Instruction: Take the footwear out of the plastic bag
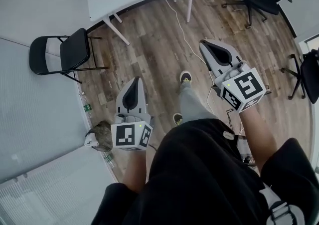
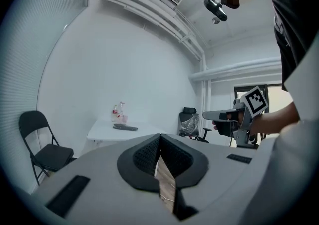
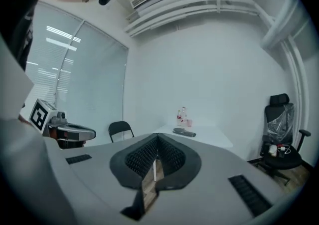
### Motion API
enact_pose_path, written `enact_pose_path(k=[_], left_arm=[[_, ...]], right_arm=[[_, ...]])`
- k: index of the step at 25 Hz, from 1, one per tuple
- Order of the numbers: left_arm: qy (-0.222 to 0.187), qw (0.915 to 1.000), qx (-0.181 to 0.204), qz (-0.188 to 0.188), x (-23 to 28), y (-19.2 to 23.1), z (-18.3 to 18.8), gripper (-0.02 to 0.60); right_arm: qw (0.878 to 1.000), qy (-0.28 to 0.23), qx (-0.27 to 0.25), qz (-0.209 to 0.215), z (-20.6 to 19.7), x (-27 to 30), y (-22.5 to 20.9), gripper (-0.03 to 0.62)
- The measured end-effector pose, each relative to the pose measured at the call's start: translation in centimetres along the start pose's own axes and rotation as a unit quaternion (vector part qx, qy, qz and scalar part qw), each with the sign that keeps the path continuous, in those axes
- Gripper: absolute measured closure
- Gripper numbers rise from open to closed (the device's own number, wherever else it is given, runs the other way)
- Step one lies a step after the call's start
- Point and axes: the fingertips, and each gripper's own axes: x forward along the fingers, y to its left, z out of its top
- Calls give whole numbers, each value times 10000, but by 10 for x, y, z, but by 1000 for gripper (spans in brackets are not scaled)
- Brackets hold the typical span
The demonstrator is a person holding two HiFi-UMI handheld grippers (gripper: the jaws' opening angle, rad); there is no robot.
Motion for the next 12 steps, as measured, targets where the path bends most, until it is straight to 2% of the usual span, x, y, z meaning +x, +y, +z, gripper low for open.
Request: enact_pose_path(k=[4, 12], left_arm=[[8, 9999, 21, -117, 35, 9, 0, 560], [158, 9998, 123, -25, 133, 61, 6, 560]], right_arm=[[9989, -167, 361, -251, -3, 22, -24, 583], [9981, -151, 598, -87, -17, 125, -79, 583]])
